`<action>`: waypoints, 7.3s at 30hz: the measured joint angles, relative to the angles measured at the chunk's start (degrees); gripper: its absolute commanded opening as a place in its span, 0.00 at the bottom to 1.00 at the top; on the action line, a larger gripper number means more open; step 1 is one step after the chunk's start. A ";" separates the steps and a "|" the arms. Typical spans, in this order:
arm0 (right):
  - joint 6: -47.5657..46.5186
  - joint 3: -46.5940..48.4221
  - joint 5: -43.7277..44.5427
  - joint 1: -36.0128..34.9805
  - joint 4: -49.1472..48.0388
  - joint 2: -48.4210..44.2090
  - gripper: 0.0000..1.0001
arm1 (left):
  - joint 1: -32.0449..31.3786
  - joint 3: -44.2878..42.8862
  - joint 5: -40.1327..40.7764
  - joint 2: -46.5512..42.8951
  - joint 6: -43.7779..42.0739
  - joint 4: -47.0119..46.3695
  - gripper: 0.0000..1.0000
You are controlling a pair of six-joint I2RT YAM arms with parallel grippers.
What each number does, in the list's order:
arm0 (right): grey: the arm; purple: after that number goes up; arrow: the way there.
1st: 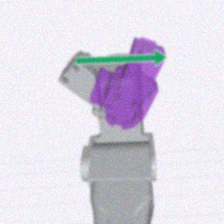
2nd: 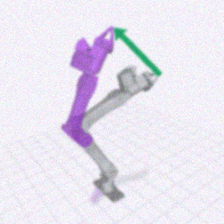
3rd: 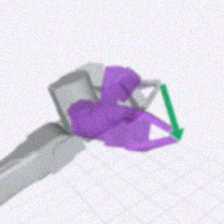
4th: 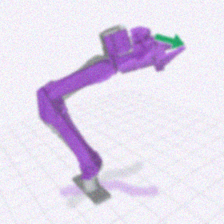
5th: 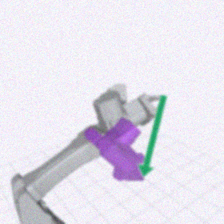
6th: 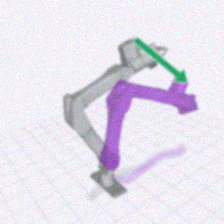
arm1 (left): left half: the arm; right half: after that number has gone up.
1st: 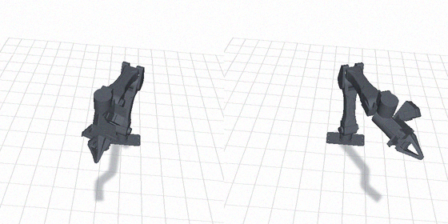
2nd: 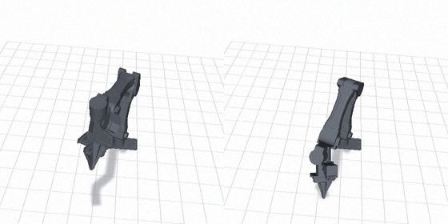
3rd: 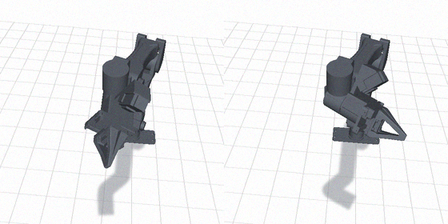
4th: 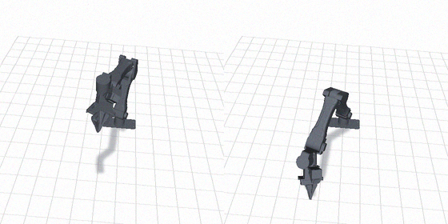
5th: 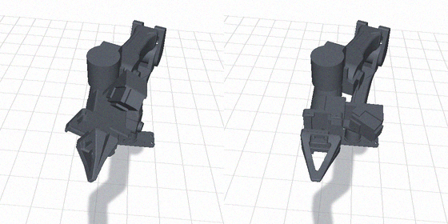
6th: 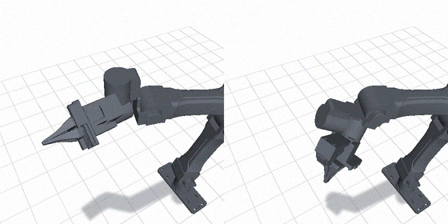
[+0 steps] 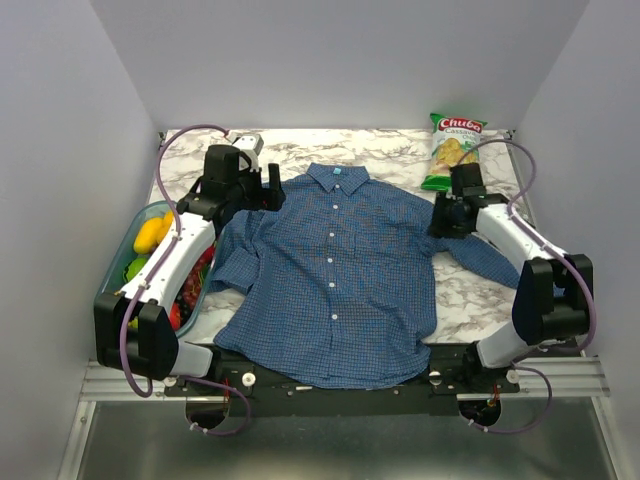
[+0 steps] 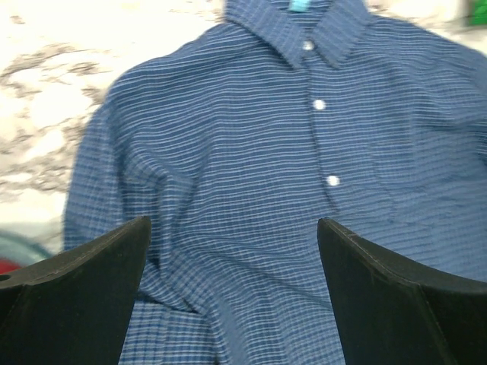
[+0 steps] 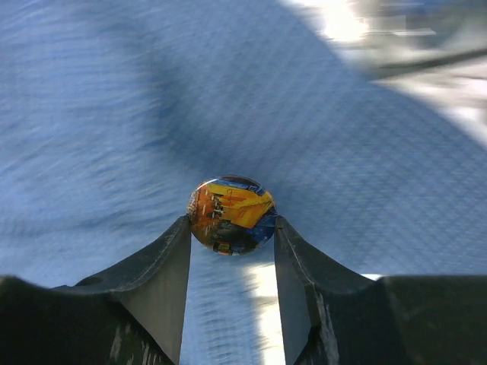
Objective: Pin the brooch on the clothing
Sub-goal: Pick up the brooch from the brooch box.
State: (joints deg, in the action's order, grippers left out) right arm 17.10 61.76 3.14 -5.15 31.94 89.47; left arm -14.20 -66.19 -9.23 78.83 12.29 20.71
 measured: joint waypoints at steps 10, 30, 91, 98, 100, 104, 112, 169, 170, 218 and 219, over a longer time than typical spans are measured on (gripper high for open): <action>-0.61 0.00 -8.83 -19.12 -0.98 -5.75 0.24 | -2.23 0.35 -19.39 4.13 7.13 -6.86 0.99; -3.04 -1.95 -14.12 -33.05 -5.57 -11.63 0.24 | -11.85 1.60 -32.63 13.42 15.65 -10.38 0.77; -2.12 8.39 30.80 -56.39 0.59 0.83 0.61 | -14.60 5.35 -39.28 19.56 28.55 -18.99 0.00; -0.66 10.36 37.83 -59.01 3.52 5.97 0.59 | -13.99 5.81 -39.26 19.56 29.49 -19.37 0.00; -0.42 11.82 40.02 -59.34 4.66 7.28 0.58 | -13.99 5.84 -39.26 19.56 29.62 -19.37 0.00; 0.33 14.75 43.56 -60.19 6.01 9.99 0.53 | -13.99 5.90 -39.26 19.56 29.79 -19.37 0.00; 0.83 16.00 46.14 -60.92 7.32 13.11 0.43 | -13.99 5.92 -39.28 19.56 30.32 -20.15 0.00; 7.78 -4.83 -16.48 -36.65 -25.11 -27.39 0.01 | -3.02 17.18 -47.47 -1.77 45.07 -65.22 0.72; 7.69 -4.81 -18.75 -36.61 -25.64 -27.39 0.01 | -3.19 17.25 -48.35 -1.20 46.82 -68.15 0.69; 9.01 -6.69 -27.61 -32.22 -25.51 -31.30 0.63 | -12.33 14.75 -57.27 1.03 42.73 -64.19 0.00; 8.85 -6.62 -27.06 -32.04 -24.50 -31.32 0.66 | -12.44 13.35 -56.94 1.03 40.52 -59.69 0.00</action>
State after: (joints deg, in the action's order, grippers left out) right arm 25.96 55.13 -23.92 -37.19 7.44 58.15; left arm -26.63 -52.84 -66.17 79.85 52.82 -38.98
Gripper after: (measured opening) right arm 0.581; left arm 0.016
